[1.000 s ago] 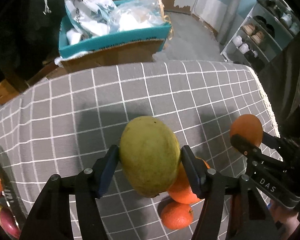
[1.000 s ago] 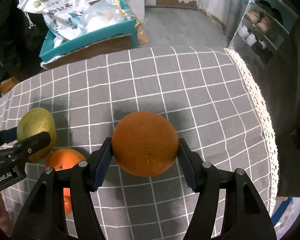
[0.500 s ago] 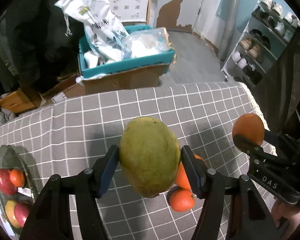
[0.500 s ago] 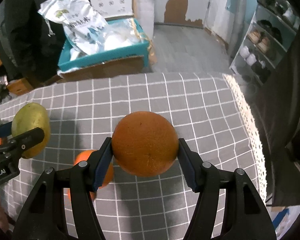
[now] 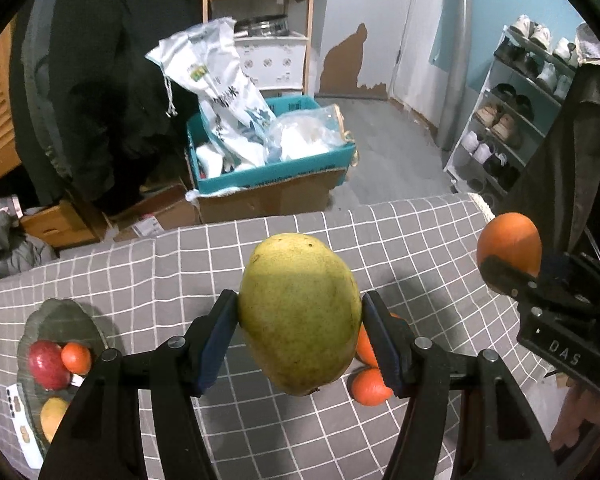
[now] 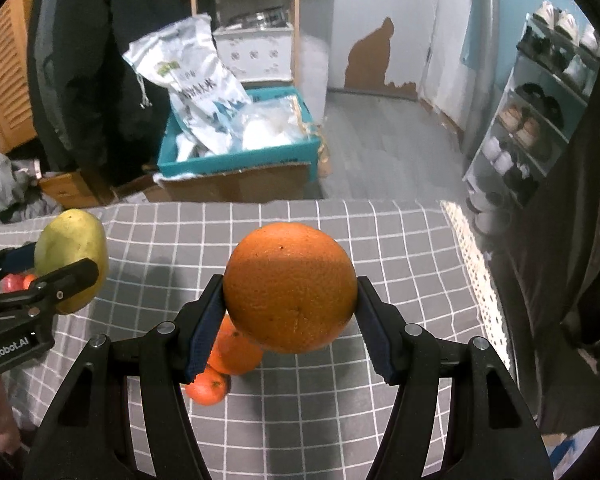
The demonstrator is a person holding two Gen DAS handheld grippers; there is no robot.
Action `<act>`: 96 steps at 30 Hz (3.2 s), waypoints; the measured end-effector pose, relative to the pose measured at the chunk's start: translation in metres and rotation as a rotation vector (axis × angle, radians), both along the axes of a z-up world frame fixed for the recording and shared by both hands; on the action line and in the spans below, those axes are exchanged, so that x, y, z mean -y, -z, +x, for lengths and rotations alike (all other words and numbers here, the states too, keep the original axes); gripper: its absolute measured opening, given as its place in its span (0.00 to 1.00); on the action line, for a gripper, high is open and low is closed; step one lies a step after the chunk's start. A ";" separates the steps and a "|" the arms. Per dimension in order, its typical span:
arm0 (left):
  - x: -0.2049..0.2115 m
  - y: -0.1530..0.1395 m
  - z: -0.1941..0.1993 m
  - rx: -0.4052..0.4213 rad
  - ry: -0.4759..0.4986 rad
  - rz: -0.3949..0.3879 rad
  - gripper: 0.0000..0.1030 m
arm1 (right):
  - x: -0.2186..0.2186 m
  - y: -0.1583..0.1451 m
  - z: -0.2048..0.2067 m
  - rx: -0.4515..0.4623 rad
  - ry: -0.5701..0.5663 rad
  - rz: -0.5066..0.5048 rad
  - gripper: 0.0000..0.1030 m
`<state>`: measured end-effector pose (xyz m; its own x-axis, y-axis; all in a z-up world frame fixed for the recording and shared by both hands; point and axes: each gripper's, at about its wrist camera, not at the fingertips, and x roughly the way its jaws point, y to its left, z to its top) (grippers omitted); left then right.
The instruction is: Organize fruits
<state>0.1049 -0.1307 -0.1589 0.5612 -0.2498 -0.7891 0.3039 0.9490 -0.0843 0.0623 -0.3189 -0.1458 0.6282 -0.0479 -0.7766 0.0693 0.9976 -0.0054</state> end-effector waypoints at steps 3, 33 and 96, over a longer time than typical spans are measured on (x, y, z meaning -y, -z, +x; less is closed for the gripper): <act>-0.008 -0.009 -0.007 0.021 -0.007 -0.008 0.63 | -0.004 -0.010 -0.005 0.022 -0.012 -0.004 0.62; -0.087 -0.064 -0.050 0.150 -0.112 -0.046 0.63 | -0.062 -0.069 -0.022 0.146 -0.153 0.000 0.62; -0.314 0.062 -0.034 -0.131 -0.553 -0.043 0.63 | -0.322 0.049 0.075 -0.177 -0.560 0.162 0.62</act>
